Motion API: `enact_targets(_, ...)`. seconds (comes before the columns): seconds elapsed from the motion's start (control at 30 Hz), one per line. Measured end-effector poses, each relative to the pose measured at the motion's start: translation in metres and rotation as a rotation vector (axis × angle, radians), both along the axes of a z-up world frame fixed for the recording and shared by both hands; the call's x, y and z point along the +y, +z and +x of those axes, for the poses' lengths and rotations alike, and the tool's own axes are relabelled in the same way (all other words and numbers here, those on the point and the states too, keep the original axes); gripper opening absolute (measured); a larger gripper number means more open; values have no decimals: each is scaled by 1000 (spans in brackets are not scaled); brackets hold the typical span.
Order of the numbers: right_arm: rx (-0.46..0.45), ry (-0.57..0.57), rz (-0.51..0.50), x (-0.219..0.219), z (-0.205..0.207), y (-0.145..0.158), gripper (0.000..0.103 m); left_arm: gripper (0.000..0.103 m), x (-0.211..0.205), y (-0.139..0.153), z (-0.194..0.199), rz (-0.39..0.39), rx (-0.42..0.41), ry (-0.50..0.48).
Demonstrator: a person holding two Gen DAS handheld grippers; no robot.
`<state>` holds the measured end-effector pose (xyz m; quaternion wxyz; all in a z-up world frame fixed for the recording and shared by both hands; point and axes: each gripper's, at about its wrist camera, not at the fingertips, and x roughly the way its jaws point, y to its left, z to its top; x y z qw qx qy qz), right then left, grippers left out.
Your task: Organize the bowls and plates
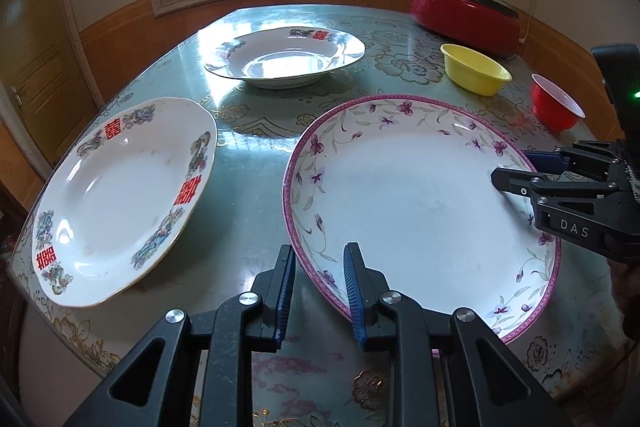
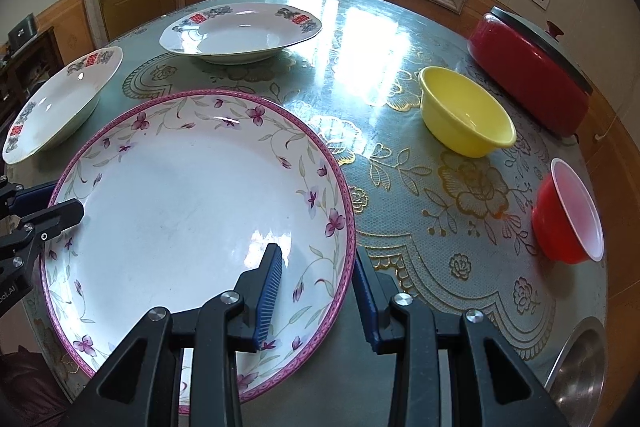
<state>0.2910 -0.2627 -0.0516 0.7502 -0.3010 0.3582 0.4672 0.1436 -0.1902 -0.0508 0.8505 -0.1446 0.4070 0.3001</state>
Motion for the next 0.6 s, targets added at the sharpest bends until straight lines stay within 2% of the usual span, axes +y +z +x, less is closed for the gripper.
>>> enact_targets(0.2,-21,37,5,8,-2,0,36,27,1,0,-7,-18,-17,34)
enact_targets(0.33,-35,63,6,14,-3,0,36,34,4,-5,-7,-44,-18,58)
enact_targets(0.5,-43,87,10,16,-4,0,36,34,4,-6,-2,-38,-16,68)
enact_targets(0.6,-37,92,22,17,-2,0,37,31,5,-6,0,-27,-12,89)
